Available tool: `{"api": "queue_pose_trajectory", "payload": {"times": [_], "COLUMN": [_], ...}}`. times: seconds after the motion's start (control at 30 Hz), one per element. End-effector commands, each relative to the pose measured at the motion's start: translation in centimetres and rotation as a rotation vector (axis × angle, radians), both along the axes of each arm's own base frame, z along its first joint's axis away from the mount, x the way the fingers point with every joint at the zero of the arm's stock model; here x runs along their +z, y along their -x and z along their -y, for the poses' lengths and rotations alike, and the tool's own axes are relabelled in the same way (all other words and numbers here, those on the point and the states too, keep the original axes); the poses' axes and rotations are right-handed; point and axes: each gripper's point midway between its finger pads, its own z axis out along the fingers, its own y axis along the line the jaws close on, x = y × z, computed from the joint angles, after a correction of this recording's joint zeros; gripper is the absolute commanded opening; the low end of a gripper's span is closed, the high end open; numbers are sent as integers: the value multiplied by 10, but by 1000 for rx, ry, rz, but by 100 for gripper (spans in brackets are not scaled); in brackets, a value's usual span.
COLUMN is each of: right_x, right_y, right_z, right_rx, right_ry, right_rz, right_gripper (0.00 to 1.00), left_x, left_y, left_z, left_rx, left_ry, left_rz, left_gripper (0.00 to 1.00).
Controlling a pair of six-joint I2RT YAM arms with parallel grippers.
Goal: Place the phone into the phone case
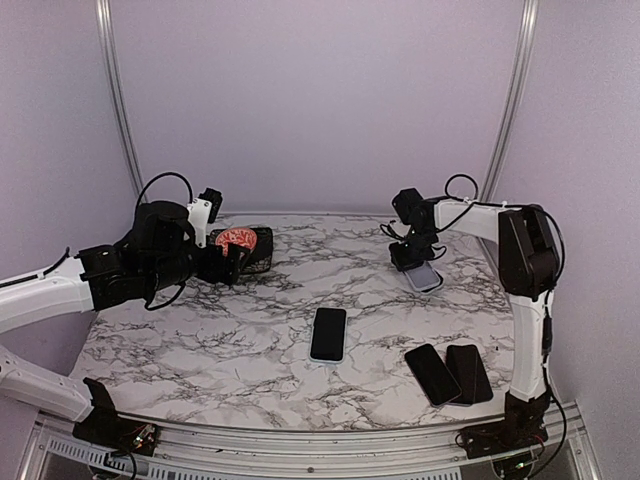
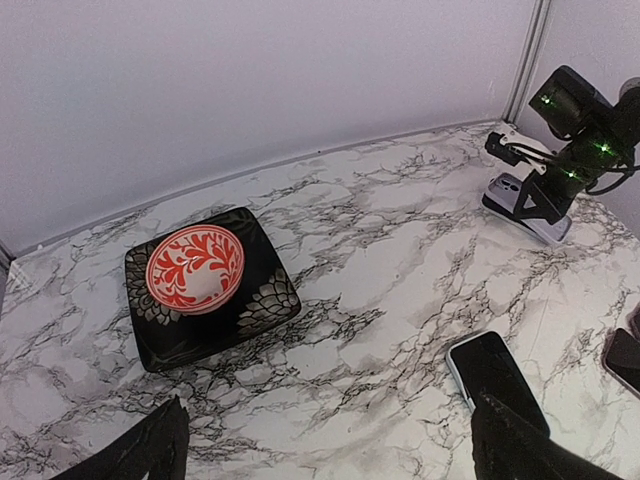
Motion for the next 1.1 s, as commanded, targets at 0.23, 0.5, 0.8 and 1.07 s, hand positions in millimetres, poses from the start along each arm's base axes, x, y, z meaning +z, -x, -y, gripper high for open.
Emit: {"api": "queue_pose_trajectory", "payload": {"times": [0.23,0.5,0.8,1.07], "right_x": [91,79,33,5], "right_y": [7,105,197,201], "right_z": [-20,-85,-142,-153], "right_rx": [16,-63,-136,-268], "right_ry": [-42,-259,-393,-521], "right_rz": [154,139,-9,-20], "right_gripper": [0,0,0,0], "left_x": [-9,-4,-4,0], "left_y": [0,2,4,6], "left_z": [-3,-5,-2,-2], "left_rx": [-1,4,-15,-20], "left_ry": [-12,0,17,31], "left_rz": [-28,-19,-31,-26], "left_gripper": [99,99,99,99]}}
